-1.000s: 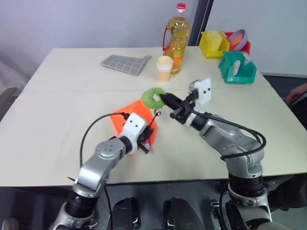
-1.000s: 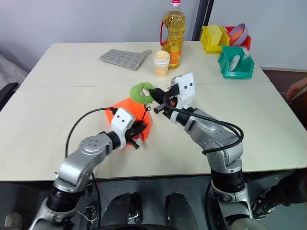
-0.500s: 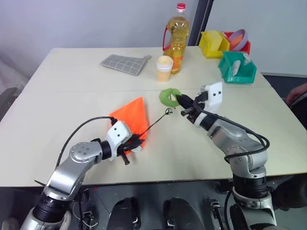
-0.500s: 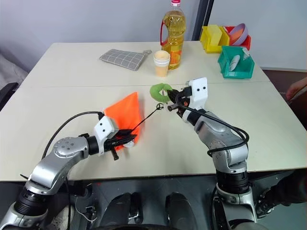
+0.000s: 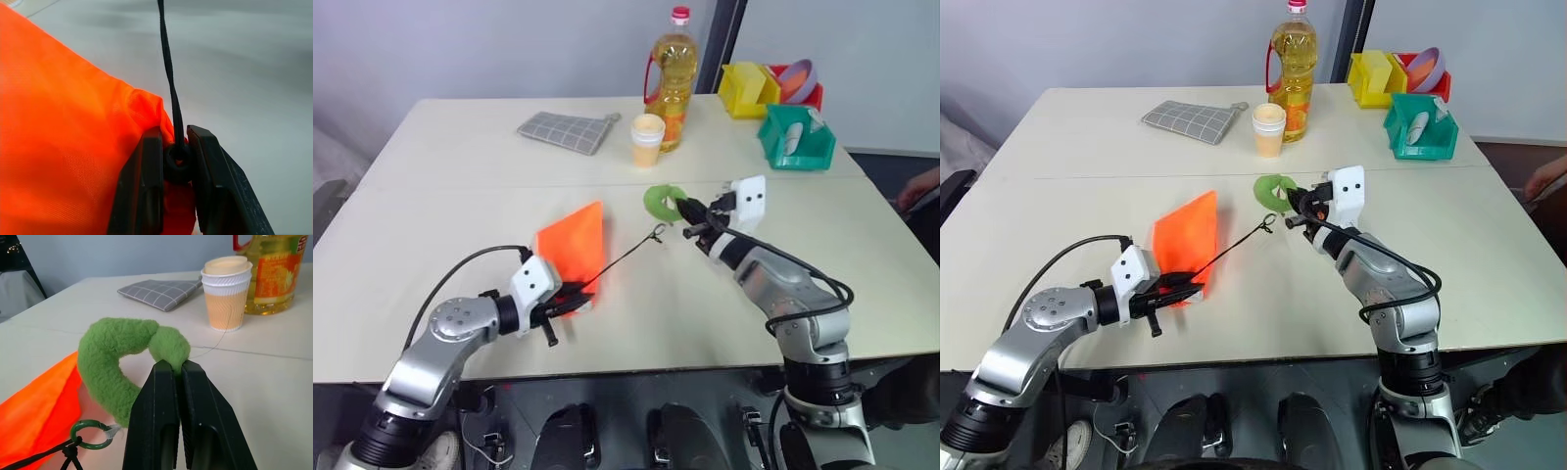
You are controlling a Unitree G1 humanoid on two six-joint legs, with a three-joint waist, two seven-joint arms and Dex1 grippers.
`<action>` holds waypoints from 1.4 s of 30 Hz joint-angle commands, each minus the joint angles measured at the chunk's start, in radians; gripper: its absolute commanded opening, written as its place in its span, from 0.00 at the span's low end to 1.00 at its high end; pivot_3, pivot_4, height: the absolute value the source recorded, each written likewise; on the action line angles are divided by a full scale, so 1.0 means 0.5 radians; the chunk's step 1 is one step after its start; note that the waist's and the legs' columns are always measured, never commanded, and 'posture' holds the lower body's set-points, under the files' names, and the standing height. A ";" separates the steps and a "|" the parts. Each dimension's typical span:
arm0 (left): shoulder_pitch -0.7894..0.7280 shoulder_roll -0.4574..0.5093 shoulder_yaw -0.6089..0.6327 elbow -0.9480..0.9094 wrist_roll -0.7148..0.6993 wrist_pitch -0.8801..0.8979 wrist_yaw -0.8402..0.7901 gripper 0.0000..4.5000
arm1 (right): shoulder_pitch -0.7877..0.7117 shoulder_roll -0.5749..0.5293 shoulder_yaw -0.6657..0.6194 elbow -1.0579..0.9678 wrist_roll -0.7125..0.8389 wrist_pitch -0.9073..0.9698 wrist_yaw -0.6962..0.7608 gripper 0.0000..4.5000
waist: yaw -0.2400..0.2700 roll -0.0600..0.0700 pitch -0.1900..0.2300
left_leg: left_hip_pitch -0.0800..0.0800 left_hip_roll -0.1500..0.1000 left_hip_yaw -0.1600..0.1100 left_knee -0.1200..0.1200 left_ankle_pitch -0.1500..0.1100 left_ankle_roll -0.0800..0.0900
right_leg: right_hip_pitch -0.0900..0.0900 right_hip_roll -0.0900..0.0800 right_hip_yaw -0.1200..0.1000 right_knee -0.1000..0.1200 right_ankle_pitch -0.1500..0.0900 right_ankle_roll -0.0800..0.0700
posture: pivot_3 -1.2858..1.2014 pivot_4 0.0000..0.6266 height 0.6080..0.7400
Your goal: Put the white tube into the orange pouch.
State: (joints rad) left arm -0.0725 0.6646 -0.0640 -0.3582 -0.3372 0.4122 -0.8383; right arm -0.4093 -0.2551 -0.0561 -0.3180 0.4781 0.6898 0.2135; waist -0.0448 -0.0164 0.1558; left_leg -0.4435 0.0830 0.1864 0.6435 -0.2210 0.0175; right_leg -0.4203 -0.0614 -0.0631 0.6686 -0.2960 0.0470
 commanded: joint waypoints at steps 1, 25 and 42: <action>0.073 0.068 0.007 0.138 0.025 0.017 -0.067 0.06 | -0.032 -0.011 -0.115 -0.034 -0.077 -0.102 -0.085 0.00 | 0.000 0.000 0.000 | 0.000 0.000 0.000 0.000 0.000 0.000 | 0.000 0.000 0.000 0.000 0.000 0.000 | 0.52 0.24 1.00; 0.001 -0.014 0.001 0.173 -0.069 0.048 -0.064 0.29 | 0.031 0.023 -0.039 -0.047 -0.098 -0.033 -0.004 0.32 | 0.001 0.001 -0.001 | 0.001 0.000 0.000 0.000 0.000 -0.001 | 0.001 0.000 0.000 0.000 -0.001 -0.001 | 0.52 0.24 1.00; -0.292 -0.160 0.651 0.237 -0.886 0.577 0.169 0.99 | 0.154 -0.046 0.020 -0.190 -0.132 -0.070 0.157 1.00 | 0.001 0.000 0.000 | 0.001 0.000 -0.001 0.003 0.001 0.000 | 0.003 0.001 -0.001 0.000 0.003 0.005 | 0.52 0.24 1.00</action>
State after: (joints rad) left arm -0.2171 0.5743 0.2239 -0.2617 -0.7746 0.7069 -0.7651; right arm -0.3326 -0.2670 -0.0503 -0.3623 0.4134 0.6796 0.2780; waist -0.0442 -0.0166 0.1560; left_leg -0.4431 0.0828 0.1861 0.6450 -0.2206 0.0174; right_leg -0.4189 -0.0607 -0.0635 0.6688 -0.2947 0.0498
